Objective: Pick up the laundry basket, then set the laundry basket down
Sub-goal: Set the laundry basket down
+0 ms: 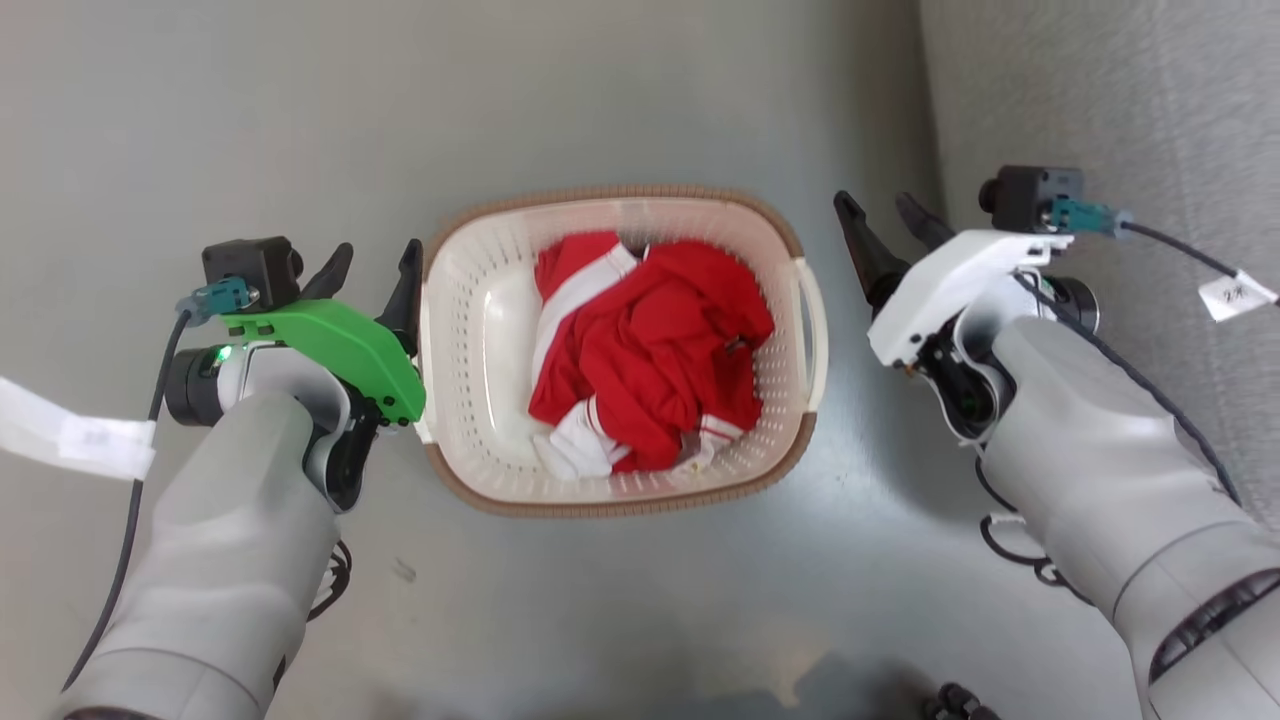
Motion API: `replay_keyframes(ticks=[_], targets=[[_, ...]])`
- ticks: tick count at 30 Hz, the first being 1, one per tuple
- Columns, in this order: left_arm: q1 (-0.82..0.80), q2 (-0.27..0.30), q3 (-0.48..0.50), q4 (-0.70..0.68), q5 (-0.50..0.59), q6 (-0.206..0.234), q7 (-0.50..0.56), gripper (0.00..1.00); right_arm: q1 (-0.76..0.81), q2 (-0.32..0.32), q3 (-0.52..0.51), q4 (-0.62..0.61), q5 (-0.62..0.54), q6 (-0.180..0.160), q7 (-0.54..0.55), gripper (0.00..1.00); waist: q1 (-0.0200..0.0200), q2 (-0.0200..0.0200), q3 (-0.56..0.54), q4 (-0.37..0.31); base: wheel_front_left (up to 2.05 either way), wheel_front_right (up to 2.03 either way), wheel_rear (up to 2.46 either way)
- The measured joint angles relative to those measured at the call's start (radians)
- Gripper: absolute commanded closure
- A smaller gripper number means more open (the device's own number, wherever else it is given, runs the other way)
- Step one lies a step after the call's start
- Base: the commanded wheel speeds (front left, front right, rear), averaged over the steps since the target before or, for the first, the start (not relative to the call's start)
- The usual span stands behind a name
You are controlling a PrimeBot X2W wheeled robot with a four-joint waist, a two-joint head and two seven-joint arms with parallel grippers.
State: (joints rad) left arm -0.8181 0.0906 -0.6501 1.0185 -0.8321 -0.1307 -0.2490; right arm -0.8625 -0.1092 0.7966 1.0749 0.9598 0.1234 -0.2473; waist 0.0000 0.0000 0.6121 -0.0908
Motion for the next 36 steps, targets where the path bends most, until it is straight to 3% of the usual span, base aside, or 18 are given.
replay_keyframes(ticks=[11, 19, 26, 31, 36], targets=[[0.096, 0.018, 0.085, -0.125, 0.043, 0.0, 0.0, 0.0, 0.1, -0.044, -0.091, -0.121, -0.07, 0.0, 0.0, 0.0, 0.0, 0.0, -0.153, -0.004, 0.0, 0.0, 0.0], [0.217, 0.037, 0.231, -0.271, 0.063, 0.0, 0.0, 0.0, 0.214, -0.058, -0.202, -0.241, -0.13, 0.0, 0.0, 0.0, -0.0001, 0.0, -0.282, 0.002, 0.0, 0.0, 0.0], [0.312, 0.031, 0.288, -0.375, 0.132, 0.009, 0.0, 0.0, 0.296, -0.08, -0.275, -0.363, -0.217, -0.003, 0.0, 0.0, -0.0001, 0.0, -0.381, 0.008, 0.0, 0.0, 0.0], [0.358, 0.039, 0.302, -0.458, 0.23, 0.039, 0.0, 0.0, 0.354, -0.087, -0.294, -0.44, -0.3, -0.028, 0.0, 0.0, -0.0001, 0.0, -0.445, 0.013, 0.0, 0.0, 0.0], [0.439, 0.048, 0.336, -0.517, 0.256, 0.062, -0.003, 0.0, 0.408, -0.086, -0.327, -0.521, -0.362, -0.055, 0.0, 0.0, -0.0001, 0.0, -0.498, 0.013, 0.0, 0.0, 0.0]])
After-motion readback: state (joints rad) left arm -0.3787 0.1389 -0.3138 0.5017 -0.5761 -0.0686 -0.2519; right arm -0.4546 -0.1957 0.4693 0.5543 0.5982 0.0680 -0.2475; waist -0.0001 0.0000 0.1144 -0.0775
